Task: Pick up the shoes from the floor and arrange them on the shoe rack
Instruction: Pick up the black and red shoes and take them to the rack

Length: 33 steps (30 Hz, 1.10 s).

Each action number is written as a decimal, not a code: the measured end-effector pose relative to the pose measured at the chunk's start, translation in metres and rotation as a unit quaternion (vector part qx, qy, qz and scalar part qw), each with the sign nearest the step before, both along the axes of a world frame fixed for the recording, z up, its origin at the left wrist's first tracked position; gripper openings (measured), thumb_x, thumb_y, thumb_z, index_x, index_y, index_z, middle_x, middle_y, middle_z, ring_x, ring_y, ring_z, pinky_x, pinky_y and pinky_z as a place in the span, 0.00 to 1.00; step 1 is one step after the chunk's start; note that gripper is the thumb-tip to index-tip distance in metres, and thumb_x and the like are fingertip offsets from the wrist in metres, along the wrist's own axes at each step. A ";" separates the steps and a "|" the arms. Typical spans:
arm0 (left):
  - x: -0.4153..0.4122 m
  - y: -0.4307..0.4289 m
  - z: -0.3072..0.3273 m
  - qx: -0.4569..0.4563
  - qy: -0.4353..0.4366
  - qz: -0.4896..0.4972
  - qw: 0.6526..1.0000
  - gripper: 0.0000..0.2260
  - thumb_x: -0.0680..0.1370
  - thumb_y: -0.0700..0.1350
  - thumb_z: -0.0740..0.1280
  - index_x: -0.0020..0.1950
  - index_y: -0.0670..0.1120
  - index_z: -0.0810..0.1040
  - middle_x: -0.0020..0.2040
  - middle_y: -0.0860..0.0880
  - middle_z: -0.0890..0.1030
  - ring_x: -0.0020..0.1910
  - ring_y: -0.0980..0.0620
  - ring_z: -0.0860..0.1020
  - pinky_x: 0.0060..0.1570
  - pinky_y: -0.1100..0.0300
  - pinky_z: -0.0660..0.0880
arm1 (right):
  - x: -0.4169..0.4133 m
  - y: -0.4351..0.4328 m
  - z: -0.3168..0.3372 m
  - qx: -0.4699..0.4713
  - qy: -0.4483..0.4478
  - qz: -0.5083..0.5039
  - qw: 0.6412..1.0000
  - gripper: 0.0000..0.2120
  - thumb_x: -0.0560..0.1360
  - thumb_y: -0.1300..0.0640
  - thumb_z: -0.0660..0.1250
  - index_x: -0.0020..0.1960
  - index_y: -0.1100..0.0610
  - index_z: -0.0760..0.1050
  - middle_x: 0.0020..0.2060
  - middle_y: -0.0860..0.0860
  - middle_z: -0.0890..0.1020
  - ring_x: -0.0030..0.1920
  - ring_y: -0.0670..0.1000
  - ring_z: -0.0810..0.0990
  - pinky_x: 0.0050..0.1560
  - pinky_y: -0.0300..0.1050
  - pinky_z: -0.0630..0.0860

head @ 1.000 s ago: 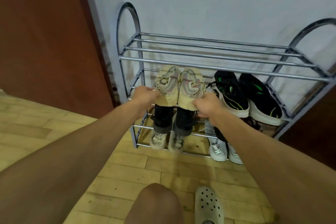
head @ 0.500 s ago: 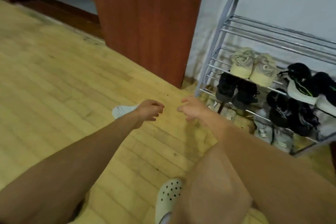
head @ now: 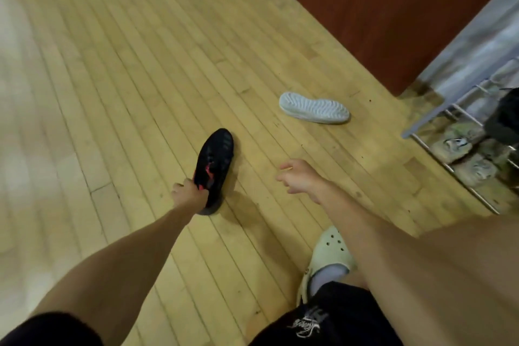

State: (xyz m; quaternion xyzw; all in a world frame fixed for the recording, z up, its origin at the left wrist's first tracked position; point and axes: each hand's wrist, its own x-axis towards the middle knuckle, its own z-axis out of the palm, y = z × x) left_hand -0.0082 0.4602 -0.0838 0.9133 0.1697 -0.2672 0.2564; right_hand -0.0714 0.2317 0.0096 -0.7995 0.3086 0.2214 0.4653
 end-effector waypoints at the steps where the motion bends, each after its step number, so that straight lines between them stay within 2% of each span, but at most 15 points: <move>1: -0.003 0.008 -0.007 0.004 0.012 0.025 1.000 0.23 0.78 0.50 0.62 0.68 0.38 0.66 0.66 0.36 0.67 0.65 0.36 0.68 0.64 0.46 0.69 | -0.001 0.003 -0.006 0.004 0.001 0.003 1.000 0.22 0.73 0.57 0.67 0.67 0.58 0.72 0.55 0.53 0.77 0.55 0.54 0.79 0.57 0.52 0.79; 4: -0.006 0.023 -0.024 -0.068 0.076 0.104 0.989 0.31 0.76 0.52 0.66 0.72 0.37 0.60 0.69 0.37 0.64 0.65 0.36 0.69 0.57 0.48 0.71 | -0.001 0.004 -0.021 0.011 0.012 -0.001 1.000 0.22 0.74 0.58 0.66 0.68 0.59 0.71 0.55 0.52 0.76 0.55 0.53 0.78 0.56 0.49 0.79; 6: -0.004 0.027 -0.034 -0.095 0.088 0.114 0.985 0.33 0.76 0.52 0.67 0.73 0.38 0.59 0.69 0.38 0.66 0.64 0.37 0.70 0.54 0.48 0.71 | -0.001 0.002 -0.029 0.008 0.012 -0.017 1.000 0.22 0.75 0.57 0.66 0.68 0.58 0.71 0.58 0.53 0.77 0.57 0.53 0.78 0.58 0.51 0.79; 10: 0.005 0.015 -0.043 -0.124 0.073 0.111 0.983 0.29 0.76 0.52 0.67 0.71 0.37 0.63 0.66 0.38 0.70 0.62 0.38 0.73 0.53 0.51 0.73 | 0.001 0.005 -0.037 0.015 0.022 -0.021 0.999 0.20 0.74 0.56 0.66 0.66 0.55 0.72 0.58 0.53 0.78 0.55 0.52 0.79 0.58 0.52 0.79; 12: 0.011 0.006 -0.047 -0.102 0.068 0.116 0.986 0.27 0.75 0.52 0.68 0.67 0.38 0.68 0.62 0.38 0.73 0.59 0.38 0.75 0.57 0.48 0.75 | 0.001 0.004 -0.041 0.027 0.027 -0.020 0.999 0.20 0.74 0.55 0.66 0.65 0.55 0.72 0.57 0.53 0.79 0.53 0.51 0.80 0.57 0.52 0.79; 15: 0.020 -0.004 -0.049 -0.061 0.075 0.113 0.989 0.22 0.76 0.50 0.68 0.64 0.38 0.71 0.59 0.38 0.76 0.54 0.39 0.77 0.51 0.49 0.77 | 0.003 0.001 -0.041 0.034 0.029 -0.024 0.999 0.20 0.74 0.55 0.66 0.65 0.55 0.72 0.56 0.53 0.79 0.53 0.52 0.80 0.57 0.52 0.79; 18: 0.014 -0.017 -0.045 -0.131 0.132 0.147 0.972 0.18 0.77 0.45 0.67 0.63 0.38 0.70 0.56 0.39 0.77 0.56 0.39 0.77 0.50 0.49 0.78 | 0.009 -0.001 -0.031 0.038 0.010 -0.035 0.999 0.20 0.74 0.56 0.66 0.65 0.55 0.72 0.57 0.52 0.78 0.53 0.52 0.80 0.58 0.51 0.79; 21: 0.007 -0.032 -0.035 -0.220 0.177 0.180 0.942 0.14 0.78 0.40 0.65 0.62 0.36 0.71 0.54 0.39 0.78 0.51 0.41 0.78 0.48 0.49 0.78 | 0.017 0.001 -0.017 0.048 -0.016 -0.034 0.998 0.20 0.75 0.57 0.65 0.67 0.54 0.72 0.59 0.52 0.78 0.55 0.52 0.79 0.58 0.51 0.79; 23: 0.005 -0.045 -0.023 -0.266 0.179 0.202 0.925 0.14 0.78 0.38 0.63 0.62 0.35 0.70 0.52 0.39 0.77 0.50 0.40 0.77 0.49 0.49 0.78 | 0.016 -0.001 -0.007 0.049 -0.022 -0.037 0.998 0.20 0.74 0.57 0.65 0.66 0.54 0.72 0.57 0.52 0.78 0.55 0.52 0.79 0.58 0.51 0.79; 25: 0.007 -0.058 -0.007 -0.301 0.168 0.209 0.915 0.14 0.79 0.38 0.63 0.64 0.36 0.69 0.51 0.39 0.76 0.50 0.40 0.77 0.44 0.49 0.79 | 0.009 -0.009 0.004 0.041 -0.023 -0.049 0.998 0.21 0.74 0.56 0.66 0.66 0.54 0.73 0.57 0.52 0.79 0.54 0.52 0.80 0.58 0.52 0.79; 28: 0.010 -0.085 0.024 -0.351 0.153 0.177 0.907 0.14 0.79 0.38 0.61 0.65 0.35 0.69 0.54 0.38 0.75 0.48 0.41 0.78 0.40 0.50 0.79 | -0.005 -0.031 0.024 -0.001 -0.027 -0.068 0.997 0.20 0.74 0.55 0.67 0.66 0.56 0.73 0.58 0.54 0.79 0.56 0.54 0.79 0.59 0.53 0.78; 32: 0.006 -0.126 0.074 -0.382 0.146 0.047 0.911 0.15 0.78 0.37 0.64 0.63 0.33 0.72 0.55 0.38 0.78 0.41 0.44 0.80 0.35 0.53 0.81 | -0.023 -0.068 0.067 -0.074 -0.036 -0.069 0.994 0.19 0.74 0.57 0.67 0.63 0.61 0.76 0.56 0.57 0.81 0.55 0.57 0.80 0.60 0.53 0.77; 33: 0.005 -0.139 0.090 -0.392 0.140 0.008 0.909 0.14 0.77 0.37 0.64 0.61 0.33 0.74 0.54 0.38 0.78 0.41 0.44 0.80 0.37 0.53 0.81 | -0.028 -0.078 0.079 -0.086 -0.044 -0.074 0.993 0.19 0.74 0.56 0.67 0.62 0.61 0.76 0.55 0.56 0.81 0.55 0.56 0.80 0.59 0.52 0.77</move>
